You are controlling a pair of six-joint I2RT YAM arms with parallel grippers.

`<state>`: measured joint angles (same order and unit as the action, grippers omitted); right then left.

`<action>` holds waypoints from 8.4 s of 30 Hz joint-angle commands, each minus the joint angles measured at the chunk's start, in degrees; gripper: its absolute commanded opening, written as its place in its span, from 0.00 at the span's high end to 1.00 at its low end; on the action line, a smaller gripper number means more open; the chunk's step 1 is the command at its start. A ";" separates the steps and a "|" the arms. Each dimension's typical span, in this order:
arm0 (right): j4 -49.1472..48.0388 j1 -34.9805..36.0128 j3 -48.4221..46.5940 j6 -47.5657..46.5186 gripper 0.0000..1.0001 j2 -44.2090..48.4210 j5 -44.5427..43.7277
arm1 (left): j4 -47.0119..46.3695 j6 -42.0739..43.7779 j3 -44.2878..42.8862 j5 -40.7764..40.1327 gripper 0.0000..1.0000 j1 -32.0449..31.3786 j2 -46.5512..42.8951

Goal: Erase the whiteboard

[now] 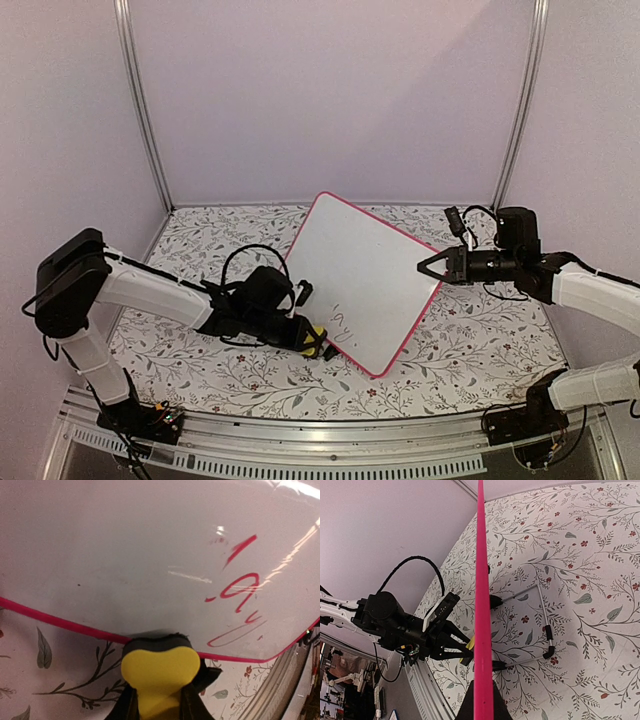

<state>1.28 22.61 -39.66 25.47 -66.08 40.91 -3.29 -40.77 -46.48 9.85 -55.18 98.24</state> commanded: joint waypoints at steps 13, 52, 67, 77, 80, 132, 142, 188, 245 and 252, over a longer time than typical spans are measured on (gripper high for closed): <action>-5.95 0.25 -1.03 -0.52 1.00 0.00 1.39 | 4.95 5.00 -8.32 -9.32 1.00 0.39 -2.16; -6.02 0.41 -1.47 -0.29 1.00 -1.24 1.81 | -0.73 -0.26 0.59 -4.74 1.00 -2.69 0.18; -6.11 0.42 -1.05 -0.33 1.00 -1.68 1.66 | 2.03 3.17 -7.49 -9.36 1.00 -1.39 3.33; -6.05 0.42 -1.21 -0.36 1.00 -1.77 1.63 | 0.52 1.56 -4.54 -6.48 1.00 -1.51 4.40; -6.02 0.42 -1.21 -0.43 1.00 -1.81 1.57 | 0.97 1.00 -3.03 -6.10 1.00 -1.60 3.08; -6.19 0.77 -0.95 -0.69 1.00 -2.80 1.08 | 1.10 5.44 -11.64 -6.98 1.00 2.54 4.56; -6.13 0.84 -1.36 -0.51 1.00 -3.24 1.19 | -2.47 3.13 -3.74 -5.76 1.00 0.33 3.05; -5.76 1.38 -1.12 -0.79 1.00 -3.33 0.85 | -1.41 4.92 -5.32 -7.29 1.00 -0.91 4.16; -5.18 2.26 -1.65 -1.22 1.00 -3.95 0.26 | -0.71 6.47 -2.99 -9.68 1.00 -2.21 -0.09; -9.35 2.60 -0.56 0.79 1.00 -1.77 -0.57 | -1.37 9.23 -8.81 -12.34 1.00 -2.25 1.38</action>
<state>-3.03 23.64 -40.10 25.93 -69.25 39.03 -3.66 -33.74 -52.07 0.27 -56.64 99.81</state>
